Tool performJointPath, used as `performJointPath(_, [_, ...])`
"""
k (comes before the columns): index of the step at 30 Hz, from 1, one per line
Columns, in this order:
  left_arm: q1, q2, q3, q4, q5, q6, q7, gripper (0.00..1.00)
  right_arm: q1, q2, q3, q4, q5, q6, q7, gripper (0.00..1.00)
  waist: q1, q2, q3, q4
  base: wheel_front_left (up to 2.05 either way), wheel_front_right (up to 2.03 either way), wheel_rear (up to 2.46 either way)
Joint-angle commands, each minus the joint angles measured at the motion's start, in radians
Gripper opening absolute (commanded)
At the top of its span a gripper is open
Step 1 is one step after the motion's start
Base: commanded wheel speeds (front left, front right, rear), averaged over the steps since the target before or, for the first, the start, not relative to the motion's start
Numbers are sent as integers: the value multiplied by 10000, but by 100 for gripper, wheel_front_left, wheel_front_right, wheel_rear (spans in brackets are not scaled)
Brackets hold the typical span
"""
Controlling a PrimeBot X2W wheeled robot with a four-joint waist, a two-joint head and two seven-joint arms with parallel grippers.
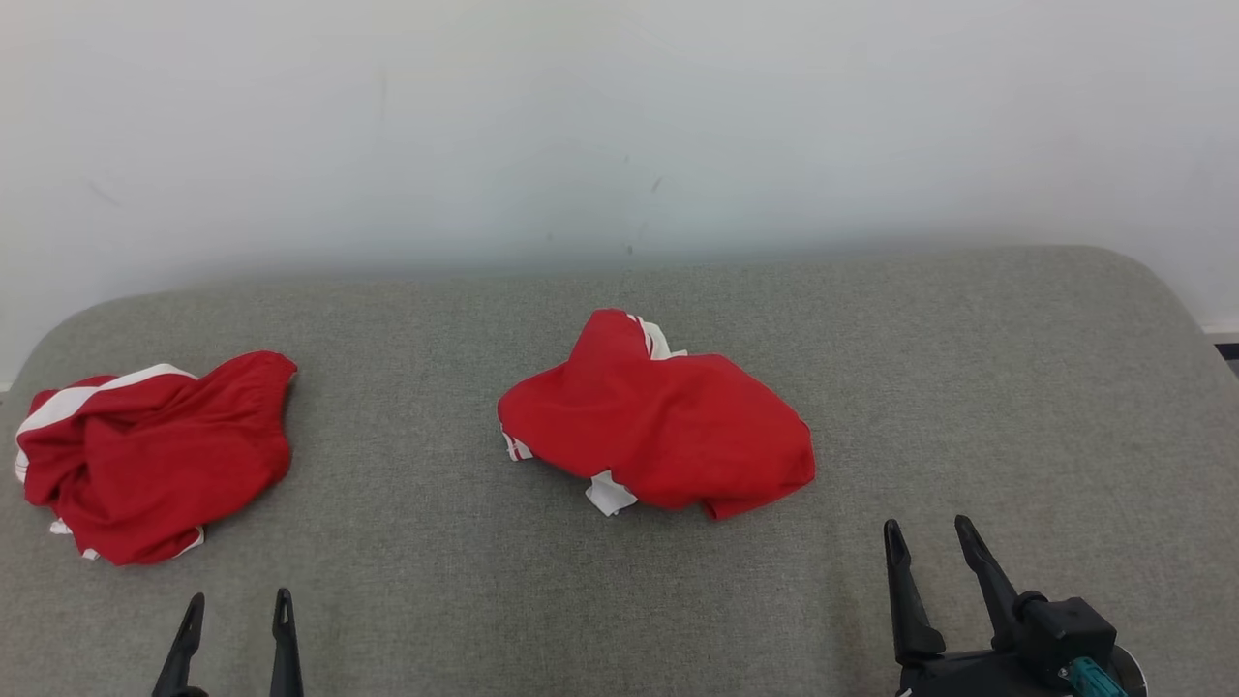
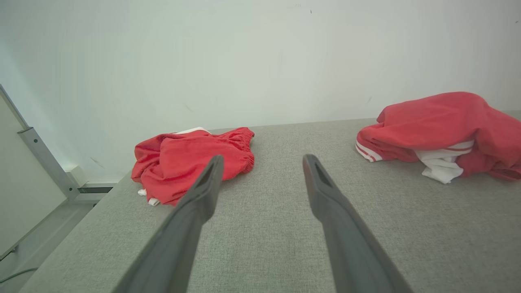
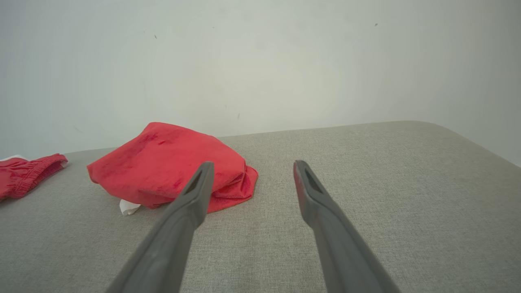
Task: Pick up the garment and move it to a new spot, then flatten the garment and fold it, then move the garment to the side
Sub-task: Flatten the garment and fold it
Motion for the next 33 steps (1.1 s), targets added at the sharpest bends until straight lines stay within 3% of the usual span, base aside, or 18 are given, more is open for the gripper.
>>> performJointPath(1, [-121,55,11,-74,26,39,50,100,17,6,2,0,-54,-22,-5,100,0,0,-8,8,0,0,0])
performJointPath(33, [106,246,-22,-469,-359,259,360,100,92,6,-16,-14,-52,-22,52,100,0,0,68,13,0,0,0])
